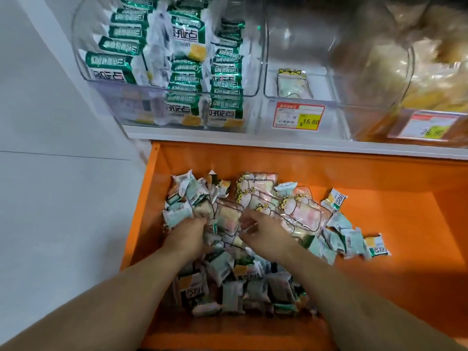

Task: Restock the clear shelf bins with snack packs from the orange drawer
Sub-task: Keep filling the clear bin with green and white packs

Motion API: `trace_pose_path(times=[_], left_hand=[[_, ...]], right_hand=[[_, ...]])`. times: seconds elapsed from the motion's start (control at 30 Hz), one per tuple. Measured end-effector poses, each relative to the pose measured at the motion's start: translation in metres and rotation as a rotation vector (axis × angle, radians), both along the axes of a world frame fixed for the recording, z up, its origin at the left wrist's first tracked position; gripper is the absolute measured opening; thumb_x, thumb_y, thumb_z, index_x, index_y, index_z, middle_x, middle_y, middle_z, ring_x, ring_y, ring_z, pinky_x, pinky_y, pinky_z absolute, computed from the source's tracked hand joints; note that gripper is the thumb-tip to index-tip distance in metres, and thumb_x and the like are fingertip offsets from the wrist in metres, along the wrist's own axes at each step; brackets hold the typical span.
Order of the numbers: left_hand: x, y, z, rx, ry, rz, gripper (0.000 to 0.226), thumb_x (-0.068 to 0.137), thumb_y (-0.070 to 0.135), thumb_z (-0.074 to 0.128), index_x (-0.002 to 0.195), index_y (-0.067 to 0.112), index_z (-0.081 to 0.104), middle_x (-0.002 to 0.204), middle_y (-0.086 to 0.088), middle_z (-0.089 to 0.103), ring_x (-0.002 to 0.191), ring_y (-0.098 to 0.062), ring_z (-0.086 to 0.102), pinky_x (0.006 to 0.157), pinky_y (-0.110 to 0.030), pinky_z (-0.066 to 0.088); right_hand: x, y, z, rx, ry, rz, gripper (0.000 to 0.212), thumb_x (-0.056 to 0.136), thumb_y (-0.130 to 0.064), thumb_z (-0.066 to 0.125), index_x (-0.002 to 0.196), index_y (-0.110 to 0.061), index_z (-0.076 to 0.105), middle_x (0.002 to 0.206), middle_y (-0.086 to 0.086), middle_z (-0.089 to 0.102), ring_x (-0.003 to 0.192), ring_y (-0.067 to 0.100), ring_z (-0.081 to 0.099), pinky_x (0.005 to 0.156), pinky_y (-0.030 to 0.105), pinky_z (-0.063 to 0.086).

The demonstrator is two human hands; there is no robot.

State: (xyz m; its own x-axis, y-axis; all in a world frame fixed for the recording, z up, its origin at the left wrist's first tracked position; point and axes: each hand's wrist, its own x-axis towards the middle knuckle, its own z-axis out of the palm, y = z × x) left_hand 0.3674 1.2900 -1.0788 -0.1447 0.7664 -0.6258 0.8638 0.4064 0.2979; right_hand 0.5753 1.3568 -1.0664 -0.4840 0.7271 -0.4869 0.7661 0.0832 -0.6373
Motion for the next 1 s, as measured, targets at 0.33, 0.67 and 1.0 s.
trace_pose_path(times=[0.33, 0.67, 1.0], left_hand=[[-0.010, -0.003, 0.020, 0.227, -0.557, 0.699, 0.046, 0.086, 0.016, 0.086, 0.123, 0.025, 0.059, 0.110, 0.005, 0.065, 0.092, -0.023, 0.072, 0.084, -0.048, 0.063], [-0.023, -0.004, 0.012, 0.187, -0.656, 0.854, 0.037, 0.092, 0.007, 0.078, 0.123, 0.025, 0.067, 0.118, 0.005, 0.060, 0.092, -0.020, 0.068, 0.083, -0.048, 0.065], [-0.018, 0.004, 0.025, 0.137, -0.938, 1.061, 0.037, 0.094, -0.009, 0.069, 0.119, 0.019, 0.073, 0.114, -0.010, 0.062, 0.092, -0.030, 0.068, 0.075, -0.048, 0.066]], right_hand=[[-0.043, 0.026, -0.003, 0.027, 0.109, -0.064, 0.072, 0.089, 0.008, 0.049, 0.145, -0.036, 0.054, 0.135, -0.001, 0.053, 0.101, 0.013, 0.062, 0.058, 0.017, 0.054], [-0.096, 0.064, -0.007, -0.102, 0.019, -0.004, 0.062, 0.096, -0.011, 0.052, 0.148, -0.045, 0.056, 0.127, 0.004, 0.067, 0.072, 0.019, 0.062, 0.052, 0.021, 0.047], [-0.050, 0.051, -0.001, -0.012, 0.270, -0.397, 0.021, 0.081, -0.024, 0.090, 0.085, -0.023, 0.070, 0.094, -0.003, 0.075, 0.078, 0.018, 0.069, 0.070, 0.031, 0.051]])
